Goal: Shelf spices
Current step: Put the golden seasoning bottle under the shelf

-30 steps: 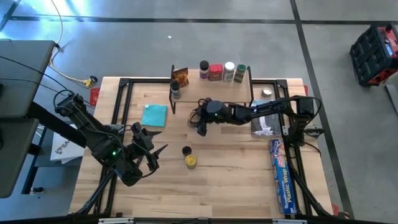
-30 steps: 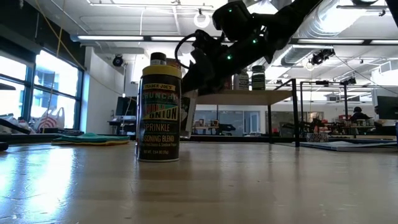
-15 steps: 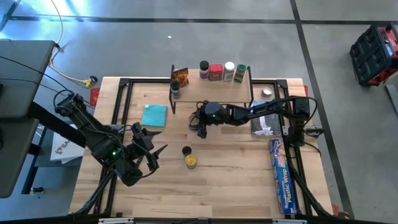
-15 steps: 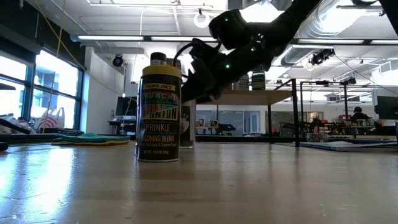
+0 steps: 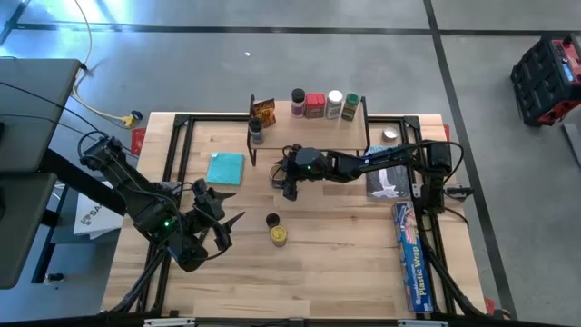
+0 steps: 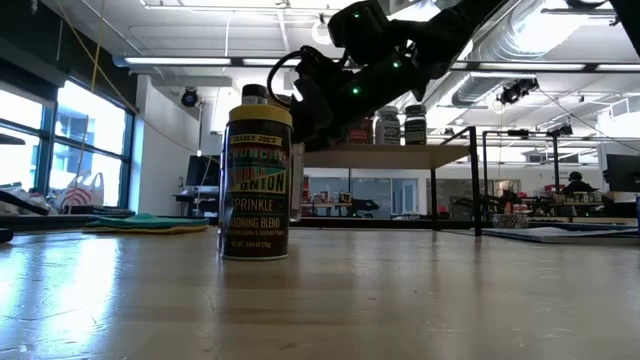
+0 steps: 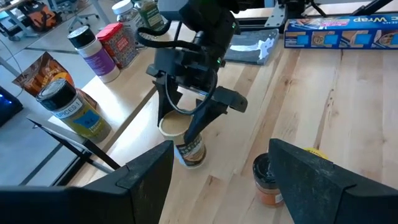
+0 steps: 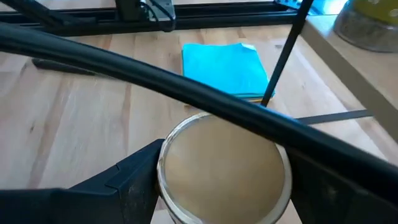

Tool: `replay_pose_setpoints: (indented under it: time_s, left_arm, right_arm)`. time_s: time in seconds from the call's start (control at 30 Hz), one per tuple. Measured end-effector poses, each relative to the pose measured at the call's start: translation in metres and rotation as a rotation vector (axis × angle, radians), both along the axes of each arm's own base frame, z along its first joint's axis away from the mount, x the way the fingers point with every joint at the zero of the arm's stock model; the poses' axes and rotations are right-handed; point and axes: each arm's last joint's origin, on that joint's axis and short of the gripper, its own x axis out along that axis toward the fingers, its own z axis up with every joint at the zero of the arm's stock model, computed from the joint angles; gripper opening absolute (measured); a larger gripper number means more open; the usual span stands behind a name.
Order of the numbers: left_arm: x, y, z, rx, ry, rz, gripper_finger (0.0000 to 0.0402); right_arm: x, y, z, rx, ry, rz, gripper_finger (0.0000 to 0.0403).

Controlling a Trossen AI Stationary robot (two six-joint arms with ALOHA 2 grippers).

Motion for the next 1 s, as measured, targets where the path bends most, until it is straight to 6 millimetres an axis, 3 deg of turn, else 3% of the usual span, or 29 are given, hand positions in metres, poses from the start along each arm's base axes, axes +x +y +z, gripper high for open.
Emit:
replay_pose_setpoints:
  time_s: [0.4, 0.77, 1.0]
  left_arm:
    - [0.0, 0.0, 0.0, 0.0, 0.0, 0.0, 0.0259]
    - [0.0, 0.0, 0.0, 0.001, 0.0, 0.0, 0.0259]
    - [0.0, 0.0, 0.0, 0.001, 0.0, 0.0, 0.0259]
  right_arm:
    - [-0.002, 0.003, -0.005, 0.042, 0.056, 0.062, 0.0294]
    - [-0.002, 0.003, -0.003, 0.002, 0.053, 0.075, 0.0346]
    - [-0.006, 0.006, 0.018, -0.024, -0.011, 0.055, 0.0348]
